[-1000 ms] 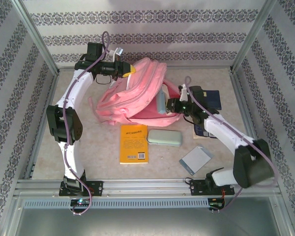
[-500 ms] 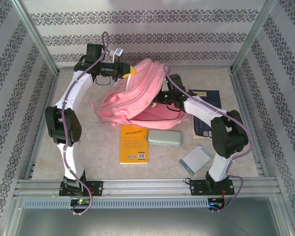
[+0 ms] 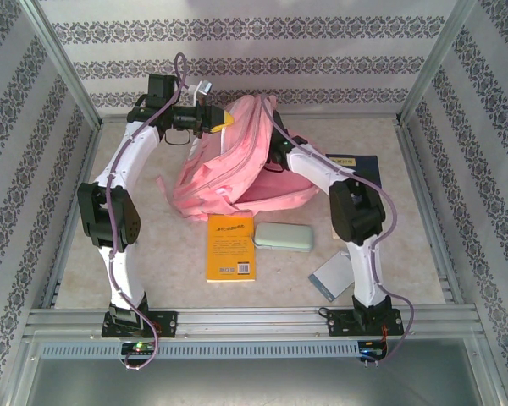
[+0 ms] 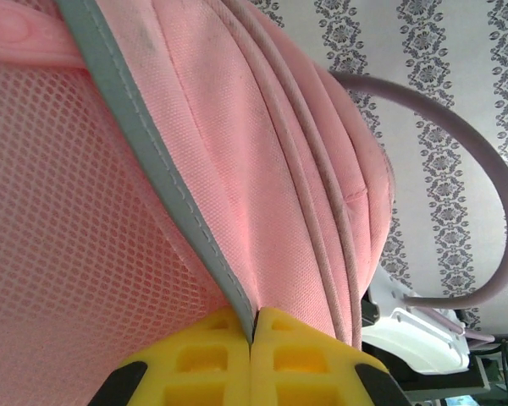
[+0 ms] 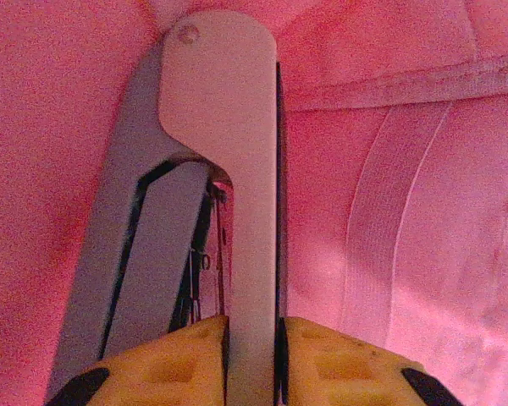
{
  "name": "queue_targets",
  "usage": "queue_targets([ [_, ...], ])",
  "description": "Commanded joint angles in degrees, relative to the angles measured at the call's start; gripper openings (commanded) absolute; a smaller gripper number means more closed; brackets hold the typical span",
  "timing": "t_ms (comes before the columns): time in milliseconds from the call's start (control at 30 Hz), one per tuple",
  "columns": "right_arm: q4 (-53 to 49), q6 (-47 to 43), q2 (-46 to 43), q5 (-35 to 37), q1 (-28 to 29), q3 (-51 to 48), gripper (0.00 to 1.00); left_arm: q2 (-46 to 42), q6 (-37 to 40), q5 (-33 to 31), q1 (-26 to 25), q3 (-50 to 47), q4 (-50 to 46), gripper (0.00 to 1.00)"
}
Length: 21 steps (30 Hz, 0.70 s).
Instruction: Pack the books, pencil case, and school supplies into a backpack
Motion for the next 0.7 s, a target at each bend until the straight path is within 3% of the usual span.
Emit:
queue_targets([
  [0, -0.34, 4.07, 3.29, 2.64, 1.92, 3.59, 0.26, -4.33, 0.05, 6.88, -1.28, 1.76, 6.58, 0.00],
  [200, -0.97, 6.06, 7.36, 2.96, 3.95, 9.69, 0.26, -2.58, 0.05, 6.33, -1.21, 3.57, 6.53, 0.00],
  [500, -1.04, 7.98, 9.13, 3.80, 5.98, 11.66, 0.53, -1.28, 0.52, 6.02, -1.19, 4.64, 6.06, 0.00],
  [667, 0.92, 4.40, 3.35, 6.77, 4.69, 5.98, 0.58, -1.57, 1.78, 4.61, 0.09, 4.66, 4.22, 0.00],
])
